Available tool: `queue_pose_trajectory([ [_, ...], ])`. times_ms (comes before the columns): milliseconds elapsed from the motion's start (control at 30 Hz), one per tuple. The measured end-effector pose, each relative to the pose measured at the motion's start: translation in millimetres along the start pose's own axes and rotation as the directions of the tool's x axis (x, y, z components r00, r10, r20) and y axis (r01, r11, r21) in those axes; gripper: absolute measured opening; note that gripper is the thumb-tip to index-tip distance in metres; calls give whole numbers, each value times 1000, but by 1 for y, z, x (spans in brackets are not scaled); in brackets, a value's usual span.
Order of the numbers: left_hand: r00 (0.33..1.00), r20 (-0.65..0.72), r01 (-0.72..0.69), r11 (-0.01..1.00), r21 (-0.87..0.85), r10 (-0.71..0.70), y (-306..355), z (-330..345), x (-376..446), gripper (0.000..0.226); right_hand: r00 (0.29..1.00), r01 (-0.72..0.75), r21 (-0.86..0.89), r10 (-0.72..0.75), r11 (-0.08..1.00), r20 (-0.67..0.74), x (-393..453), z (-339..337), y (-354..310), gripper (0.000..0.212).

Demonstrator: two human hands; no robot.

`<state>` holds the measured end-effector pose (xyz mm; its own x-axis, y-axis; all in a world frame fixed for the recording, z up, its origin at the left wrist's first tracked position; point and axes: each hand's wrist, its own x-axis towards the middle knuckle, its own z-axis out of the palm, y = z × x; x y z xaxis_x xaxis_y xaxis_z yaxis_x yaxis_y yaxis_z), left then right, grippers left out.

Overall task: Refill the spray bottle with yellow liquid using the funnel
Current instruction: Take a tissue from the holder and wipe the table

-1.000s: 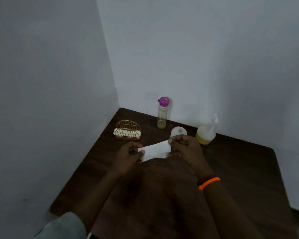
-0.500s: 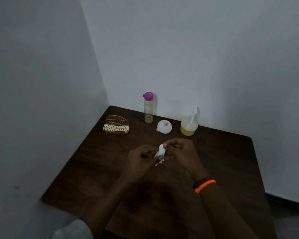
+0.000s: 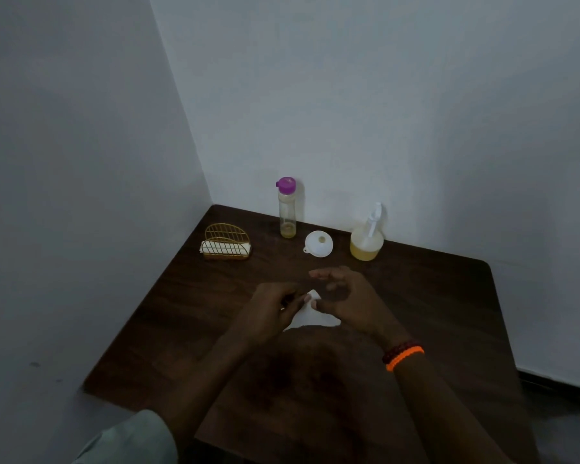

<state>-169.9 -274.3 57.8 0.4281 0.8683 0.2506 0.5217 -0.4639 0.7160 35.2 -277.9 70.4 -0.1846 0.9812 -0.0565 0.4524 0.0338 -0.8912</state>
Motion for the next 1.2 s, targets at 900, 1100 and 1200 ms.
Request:
queue_pose_trajectory([
  [900,940,145,294,950,105,-307,-99,-11,53,6,990,-126,-168,113,978,-82,61,-28,59,15],
  [1100,974,141,149,972,184,-176,-128,5,76,19,976,-199,-262,167,944,-138,74,-17,92,18],
  [1200,932,276,168,954,250,-236,-140,20,62,19,962,-272,-313,264,910,-70,66,-1,109,15],
])
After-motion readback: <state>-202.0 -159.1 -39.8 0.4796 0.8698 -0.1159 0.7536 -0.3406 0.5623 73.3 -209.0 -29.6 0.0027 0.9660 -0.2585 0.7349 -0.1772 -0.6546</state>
